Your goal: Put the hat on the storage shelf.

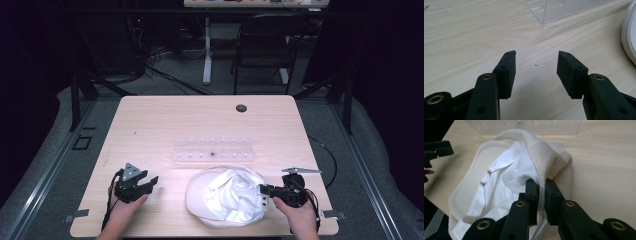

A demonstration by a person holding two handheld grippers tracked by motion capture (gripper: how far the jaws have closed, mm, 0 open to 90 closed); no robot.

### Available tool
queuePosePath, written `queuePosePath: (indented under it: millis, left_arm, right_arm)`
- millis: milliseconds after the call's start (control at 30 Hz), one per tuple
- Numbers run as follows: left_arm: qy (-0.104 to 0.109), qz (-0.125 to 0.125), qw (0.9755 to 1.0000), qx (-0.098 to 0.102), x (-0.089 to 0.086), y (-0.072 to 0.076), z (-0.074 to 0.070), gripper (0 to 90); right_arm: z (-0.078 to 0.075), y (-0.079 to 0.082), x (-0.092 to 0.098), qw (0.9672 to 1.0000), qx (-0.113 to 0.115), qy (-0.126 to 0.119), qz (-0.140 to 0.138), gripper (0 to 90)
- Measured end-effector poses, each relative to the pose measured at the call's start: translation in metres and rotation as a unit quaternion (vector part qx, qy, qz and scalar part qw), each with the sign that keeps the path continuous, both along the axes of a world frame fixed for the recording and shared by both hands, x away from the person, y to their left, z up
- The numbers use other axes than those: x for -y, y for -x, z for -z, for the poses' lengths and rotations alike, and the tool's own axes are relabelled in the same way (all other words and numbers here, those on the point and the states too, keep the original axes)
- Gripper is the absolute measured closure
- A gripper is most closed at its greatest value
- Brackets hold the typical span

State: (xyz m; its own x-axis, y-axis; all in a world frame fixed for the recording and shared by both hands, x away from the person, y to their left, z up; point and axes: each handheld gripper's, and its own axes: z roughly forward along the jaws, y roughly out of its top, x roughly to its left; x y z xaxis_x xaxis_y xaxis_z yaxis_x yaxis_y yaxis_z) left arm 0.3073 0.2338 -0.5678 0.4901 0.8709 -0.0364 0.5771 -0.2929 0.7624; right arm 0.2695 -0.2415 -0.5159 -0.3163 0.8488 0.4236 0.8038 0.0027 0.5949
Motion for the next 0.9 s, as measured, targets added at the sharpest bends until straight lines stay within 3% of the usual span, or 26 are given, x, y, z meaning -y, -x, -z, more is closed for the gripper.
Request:
queuePosePath:
  millis: [267, 433, 633, 800, 900]
  left_arm:
    - [0.000, -0.002, 1.0000, 0.000, 0.000, 0.000, 0.000, 49.8]
    - [0.002, -0.004, 1.0000, -0.002, 0.000, -0.001, 0.001, 49.8]
    - [0.002, -0.003, 1.0000, -0.002, -0.001, -0.001, 0.001, 49.8]
    - [0.001, -0.002, 1.0000, -0.002, 0.000, -0.001, 0.001, 49.8]
    - [0.001, -0.002, 1.0000, -0.002, 0.000, -0.001, 0.001, 49.8]
  right_arm:
    - [-0.015, -0.026, 0.011, 0.9991, 0.005, 0.041, 0.010, 83.5]
    - [-0.024, -0.039, 0.014, 0.9974, -0.008, 0.071, 0.004, 83.4]
    - [-0.034, -0.059, 0.014, 0.9937, -0.037, 0.104, -0.018, 83.2]
    - [-0.036, -0.067, 0.010, 0.9905, -0.076, 0.111, -0.026, 82.2]
    - [-0.038, -0.070, 0.008, 0.9885, -0.095, 0.113, -0.033, 77.1]
